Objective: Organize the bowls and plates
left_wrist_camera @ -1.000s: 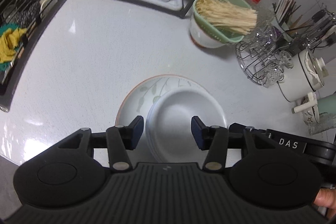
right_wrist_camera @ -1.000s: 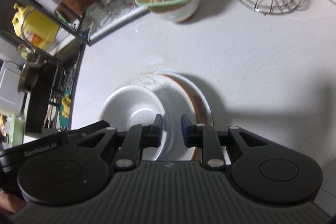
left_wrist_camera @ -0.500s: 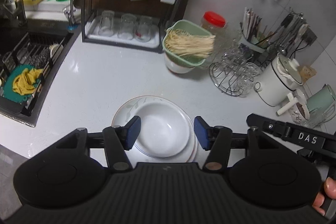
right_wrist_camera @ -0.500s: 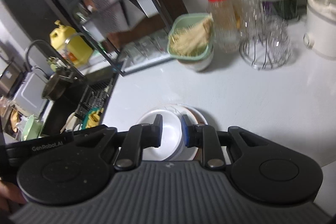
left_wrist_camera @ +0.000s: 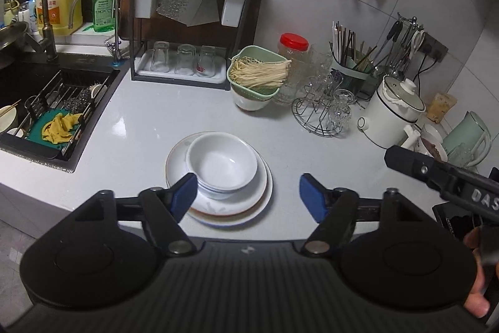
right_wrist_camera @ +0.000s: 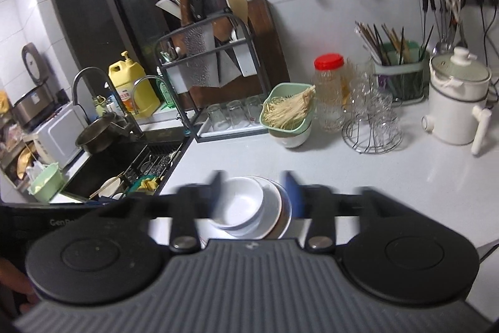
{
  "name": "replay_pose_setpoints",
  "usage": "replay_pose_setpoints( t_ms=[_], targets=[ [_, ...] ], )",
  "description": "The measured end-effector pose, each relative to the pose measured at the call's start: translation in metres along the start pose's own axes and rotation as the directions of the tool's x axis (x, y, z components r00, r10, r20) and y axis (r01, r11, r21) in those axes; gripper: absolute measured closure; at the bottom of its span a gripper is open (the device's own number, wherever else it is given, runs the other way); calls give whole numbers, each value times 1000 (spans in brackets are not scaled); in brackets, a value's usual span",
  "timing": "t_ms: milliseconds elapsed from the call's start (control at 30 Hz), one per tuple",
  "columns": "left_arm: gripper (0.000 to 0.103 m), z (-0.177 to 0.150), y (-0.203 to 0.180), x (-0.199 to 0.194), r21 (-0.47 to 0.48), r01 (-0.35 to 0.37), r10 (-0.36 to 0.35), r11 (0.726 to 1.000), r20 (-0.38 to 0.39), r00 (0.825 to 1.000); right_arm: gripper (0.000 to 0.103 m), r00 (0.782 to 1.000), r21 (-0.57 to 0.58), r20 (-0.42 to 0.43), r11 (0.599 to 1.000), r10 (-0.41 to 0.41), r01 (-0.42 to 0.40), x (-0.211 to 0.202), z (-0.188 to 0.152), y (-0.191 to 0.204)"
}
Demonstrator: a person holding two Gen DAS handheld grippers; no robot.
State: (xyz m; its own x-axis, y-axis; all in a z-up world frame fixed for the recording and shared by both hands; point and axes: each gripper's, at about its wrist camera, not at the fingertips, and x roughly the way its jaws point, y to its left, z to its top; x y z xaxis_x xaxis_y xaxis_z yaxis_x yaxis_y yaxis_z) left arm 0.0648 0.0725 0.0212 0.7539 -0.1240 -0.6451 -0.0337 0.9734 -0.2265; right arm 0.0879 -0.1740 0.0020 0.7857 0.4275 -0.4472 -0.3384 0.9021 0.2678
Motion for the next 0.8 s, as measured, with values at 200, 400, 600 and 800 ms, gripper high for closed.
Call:
replay_pose_setpoints(
  t_ms=[200,400,600,800],
  targets=[
    [5,-30,-7,-26,6,-33,33,999,39,999,13,1000,-40,3,999,-22,22,-20,-28,-1],
    [3,-53,-10,-31,40,-64,63,997,10,998,13,999,-25,-9,999,-33,33,-35,-53,-1],
    [3,-70,-12,-37,63,-78,78,995,4,997,13,999,-22,0,998,-55,55,-47,-67,0],
    [3,-79,-11,-41,71,-79,78,994,13,997,13,998,-27,23,998,-60,61,-53,-75,3]
  ],
)
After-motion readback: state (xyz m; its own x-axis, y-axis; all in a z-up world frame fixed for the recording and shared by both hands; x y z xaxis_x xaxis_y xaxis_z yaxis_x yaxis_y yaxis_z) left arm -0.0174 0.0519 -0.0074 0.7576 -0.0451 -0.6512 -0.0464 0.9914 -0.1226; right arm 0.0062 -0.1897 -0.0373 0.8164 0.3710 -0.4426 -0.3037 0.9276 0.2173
